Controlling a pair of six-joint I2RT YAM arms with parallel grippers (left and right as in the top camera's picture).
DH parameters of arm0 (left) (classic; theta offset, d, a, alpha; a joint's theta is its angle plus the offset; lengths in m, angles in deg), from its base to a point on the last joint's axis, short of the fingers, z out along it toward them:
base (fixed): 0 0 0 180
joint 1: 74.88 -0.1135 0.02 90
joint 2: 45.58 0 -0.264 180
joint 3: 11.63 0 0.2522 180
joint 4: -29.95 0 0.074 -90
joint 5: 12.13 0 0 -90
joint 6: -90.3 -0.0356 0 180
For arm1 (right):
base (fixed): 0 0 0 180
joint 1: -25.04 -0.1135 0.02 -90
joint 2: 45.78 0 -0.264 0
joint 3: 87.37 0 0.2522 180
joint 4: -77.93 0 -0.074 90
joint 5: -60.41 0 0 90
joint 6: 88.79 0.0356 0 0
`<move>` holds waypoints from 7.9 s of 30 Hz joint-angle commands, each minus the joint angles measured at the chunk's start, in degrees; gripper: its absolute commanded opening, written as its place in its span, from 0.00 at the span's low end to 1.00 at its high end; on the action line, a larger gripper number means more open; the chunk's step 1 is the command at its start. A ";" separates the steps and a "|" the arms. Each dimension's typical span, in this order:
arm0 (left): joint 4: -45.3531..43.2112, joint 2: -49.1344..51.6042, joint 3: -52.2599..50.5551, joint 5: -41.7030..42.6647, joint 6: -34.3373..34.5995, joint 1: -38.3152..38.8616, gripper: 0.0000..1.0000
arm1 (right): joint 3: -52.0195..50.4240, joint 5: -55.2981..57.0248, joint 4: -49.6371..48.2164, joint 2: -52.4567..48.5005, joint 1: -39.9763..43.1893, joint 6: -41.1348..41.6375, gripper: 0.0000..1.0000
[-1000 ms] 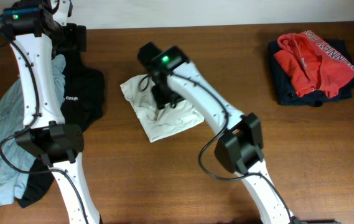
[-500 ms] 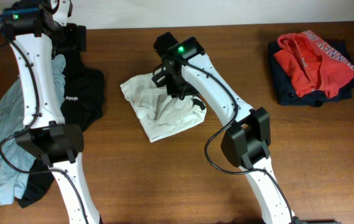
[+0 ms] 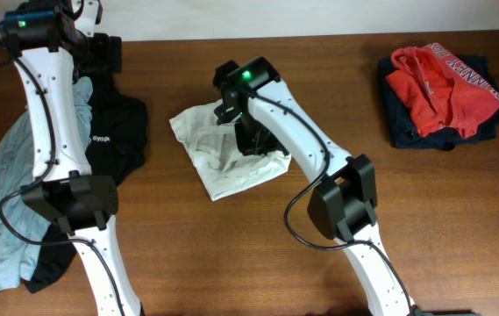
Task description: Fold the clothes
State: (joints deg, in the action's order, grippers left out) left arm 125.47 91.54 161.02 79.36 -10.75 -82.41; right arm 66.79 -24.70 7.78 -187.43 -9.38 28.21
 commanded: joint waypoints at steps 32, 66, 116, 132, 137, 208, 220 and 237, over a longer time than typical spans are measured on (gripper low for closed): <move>-0.15 -2.23 0.20 0.70 0.55 -0.13 0.93 | 0.94 1.73 -4.92 1.68 -0.72 -5.70 0.40; 0.04 -2.23 0.20 0.70 0.55 -0.13 0.93 | 2.38 -3.23 -12.72 1.49 -4.02 -8.22 0.04; -2.43 -2.10 -6.67 9.88 0.52 -0.02 0.93 | 3.32 -6.86 -1.55 3.72 -4.02 -8.17 0.64; -3.34 -2.10 -6.99 9.86 0.52 -0.04 0.93 | -19.23 -10.67 -23.78 3.54 -11.37 -8.37 0.61; -3.39 -2.10 -6.99 9.86 0.52 -0.04 0.93 | -21.33 -11.15 -26.53 3.56 -11.76 -10.78 0.60; -3.78 -2.10 -6.99 10.88 1.33 3.98 0.94 | -41.57 -31.65 -38.69 13.88 25.11 -16.31 0.33; -5.68 -2.10 -7.04 7.67 2.91 0.48 0.94 | -41.05 -38.60 -37.20 16.33 18.71 -17.49 0.58; -5.01 -2.08 -7.06 7.69 2.91 -0.46 0.95 | -41.13 -12.96 -36.50 13.14 9.53 -9.97 0.68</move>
State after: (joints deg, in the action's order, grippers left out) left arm 120.22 91.45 154.27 87.30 -8.59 -82.89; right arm 25.48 -46.16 -29.29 -172.85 0.15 16.34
